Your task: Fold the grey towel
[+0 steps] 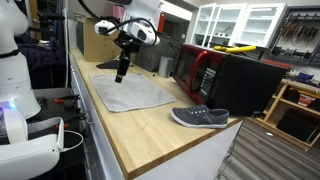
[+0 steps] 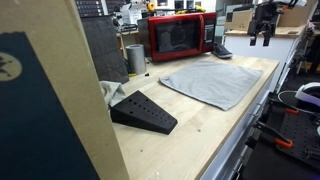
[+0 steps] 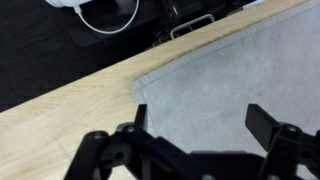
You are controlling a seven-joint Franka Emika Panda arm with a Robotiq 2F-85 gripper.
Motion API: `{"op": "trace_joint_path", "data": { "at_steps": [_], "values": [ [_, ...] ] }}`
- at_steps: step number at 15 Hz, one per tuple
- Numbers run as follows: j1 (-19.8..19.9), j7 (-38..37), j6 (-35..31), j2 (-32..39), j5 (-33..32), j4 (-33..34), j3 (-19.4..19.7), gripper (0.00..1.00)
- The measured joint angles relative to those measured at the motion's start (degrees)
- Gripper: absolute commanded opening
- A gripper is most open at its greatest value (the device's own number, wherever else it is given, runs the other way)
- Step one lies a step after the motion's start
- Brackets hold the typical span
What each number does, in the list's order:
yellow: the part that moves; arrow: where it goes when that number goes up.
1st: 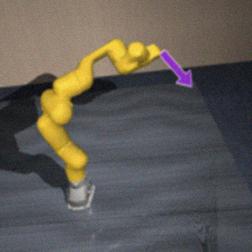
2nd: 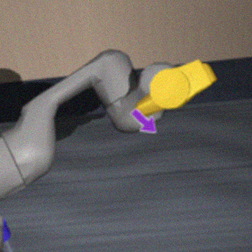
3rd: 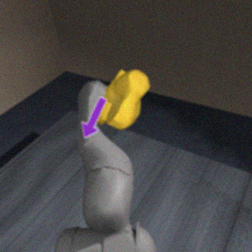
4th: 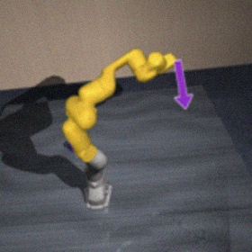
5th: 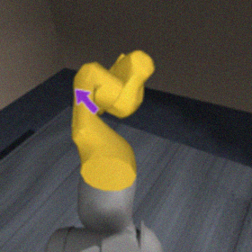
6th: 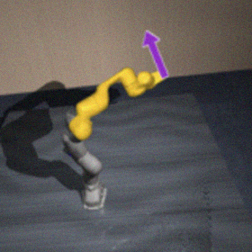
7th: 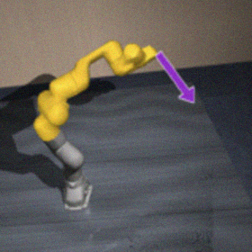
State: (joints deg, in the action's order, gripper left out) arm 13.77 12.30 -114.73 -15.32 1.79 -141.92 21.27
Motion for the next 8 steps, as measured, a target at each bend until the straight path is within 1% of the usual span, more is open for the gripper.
{"op": "trace_joint_path", "data": {
  "at_steps": [4,8],
  "values": [
    [2.2,1.0,-1.4,3.1,0.0,-0.4,1.6,1.0],
    [3.0,1.1,-6.1,6.8,1.4,-0.5,1.9,1.0]
  ]
}}
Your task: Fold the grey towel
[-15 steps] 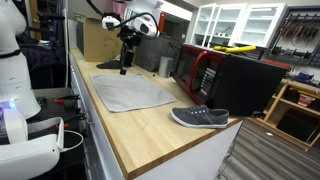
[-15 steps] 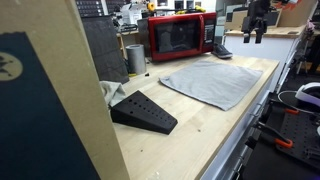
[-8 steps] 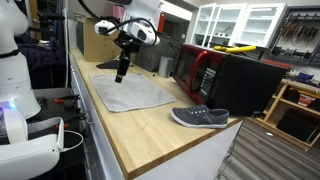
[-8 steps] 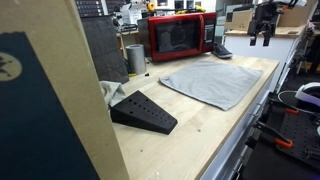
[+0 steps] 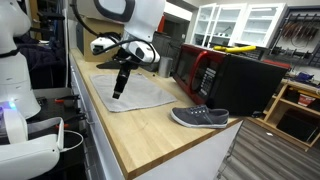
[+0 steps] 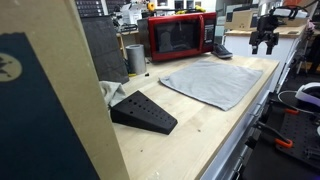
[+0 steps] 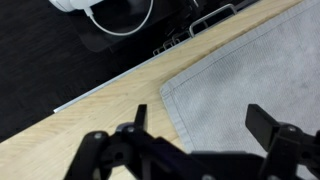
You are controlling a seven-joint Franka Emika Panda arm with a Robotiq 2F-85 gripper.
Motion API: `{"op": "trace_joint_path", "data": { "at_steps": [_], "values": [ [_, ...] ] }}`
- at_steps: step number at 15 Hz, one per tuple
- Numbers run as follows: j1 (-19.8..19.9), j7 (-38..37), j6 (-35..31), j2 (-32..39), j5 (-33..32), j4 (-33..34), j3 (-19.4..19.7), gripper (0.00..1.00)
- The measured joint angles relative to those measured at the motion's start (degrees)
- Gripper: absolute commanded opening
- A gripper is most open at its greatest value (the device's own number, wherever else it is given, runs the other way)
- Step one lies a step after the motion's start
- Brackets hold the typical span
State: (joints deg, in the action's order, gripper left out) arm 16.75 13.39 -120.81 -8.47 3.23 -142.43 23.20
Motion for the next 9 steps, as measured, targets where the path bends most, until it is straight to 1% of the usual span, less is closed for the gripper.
{"op": "trace_joint_path", "data": {
  "at_steps": [9],
  "values": [
    [0.1,0.0,-0.6,0.8,0.4,0.2,0.0,1.0]
  ]
}}
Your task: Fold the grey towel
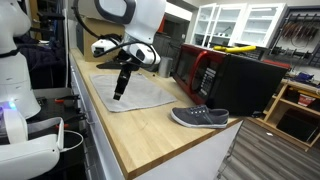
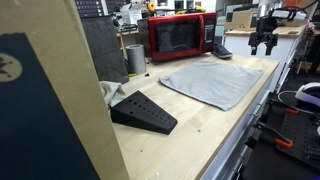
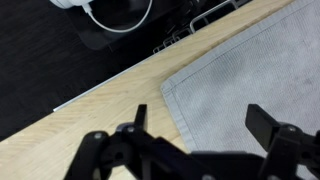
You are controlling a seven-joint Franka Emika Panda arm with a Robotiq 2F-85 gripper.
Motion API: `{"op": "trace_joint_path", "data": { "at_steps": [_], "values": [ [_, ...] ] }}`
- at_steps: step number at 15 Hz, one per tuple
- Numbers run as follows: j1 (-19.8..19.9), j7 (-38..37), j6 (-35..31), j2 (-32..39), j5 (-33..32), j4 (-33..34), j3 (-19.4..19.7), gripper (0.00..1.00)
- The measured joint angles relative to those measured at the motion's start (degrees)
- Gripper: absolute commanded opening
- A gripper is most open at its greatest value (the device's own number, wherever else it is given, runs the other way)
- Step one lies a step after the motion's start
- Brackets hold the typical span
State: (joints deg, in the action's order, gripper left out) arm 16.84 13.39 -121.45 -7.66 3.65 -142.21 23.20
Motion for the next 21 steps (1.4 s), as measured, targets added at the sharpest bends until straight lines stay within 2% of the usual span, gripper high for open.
{"op": "trace_joint_path", "data": {
  "at_steps": [21],
  "values": [
    [0.1,0.0,-0.2,0.0,-0.4,0.0,-0.2,1.0]
  ]
}}
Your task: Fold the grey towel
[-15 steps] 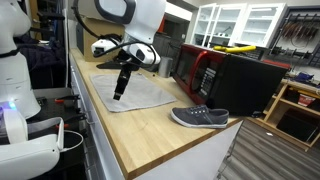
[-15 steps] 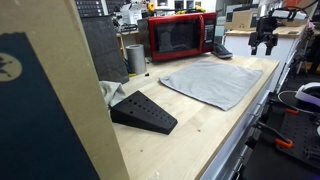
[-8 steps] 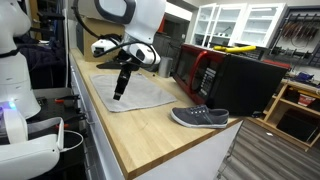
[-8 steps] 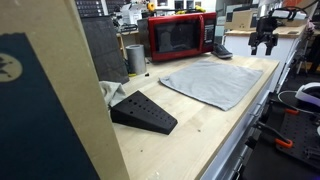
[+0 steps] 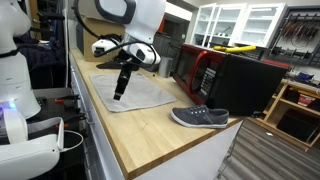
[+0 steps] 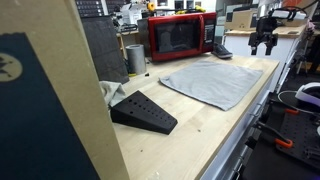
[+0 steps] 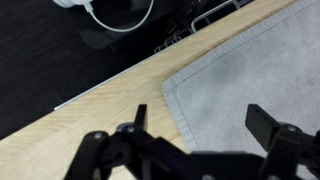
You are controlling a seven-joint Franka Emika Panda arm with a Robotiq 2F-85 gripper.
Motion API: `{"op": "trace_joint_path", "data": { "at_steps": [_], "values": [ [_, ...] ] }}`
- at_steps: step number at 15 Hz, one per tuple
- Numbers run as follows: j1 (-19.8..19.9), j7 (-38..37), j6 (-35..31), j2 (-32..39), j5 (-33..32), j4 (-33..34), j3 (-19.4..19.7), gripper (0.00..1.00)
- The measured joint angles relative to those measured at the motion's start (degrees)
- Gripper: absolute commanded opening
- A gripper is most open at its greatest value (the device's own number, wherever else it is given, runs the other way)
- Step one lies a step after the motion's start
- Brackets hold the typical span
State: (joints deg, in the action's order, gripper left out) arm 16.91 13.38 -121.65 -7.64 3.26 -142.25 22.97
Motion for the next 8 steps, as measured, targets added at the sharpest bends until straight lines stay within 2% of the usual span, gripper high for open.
{"op": "trace_joint_path", "data": {
  "at_steps": [8],
  "values": [
    [0.0,0.0,-3.9,0.0,0.0,-0.3,0.0,1.0]
  ]
}}
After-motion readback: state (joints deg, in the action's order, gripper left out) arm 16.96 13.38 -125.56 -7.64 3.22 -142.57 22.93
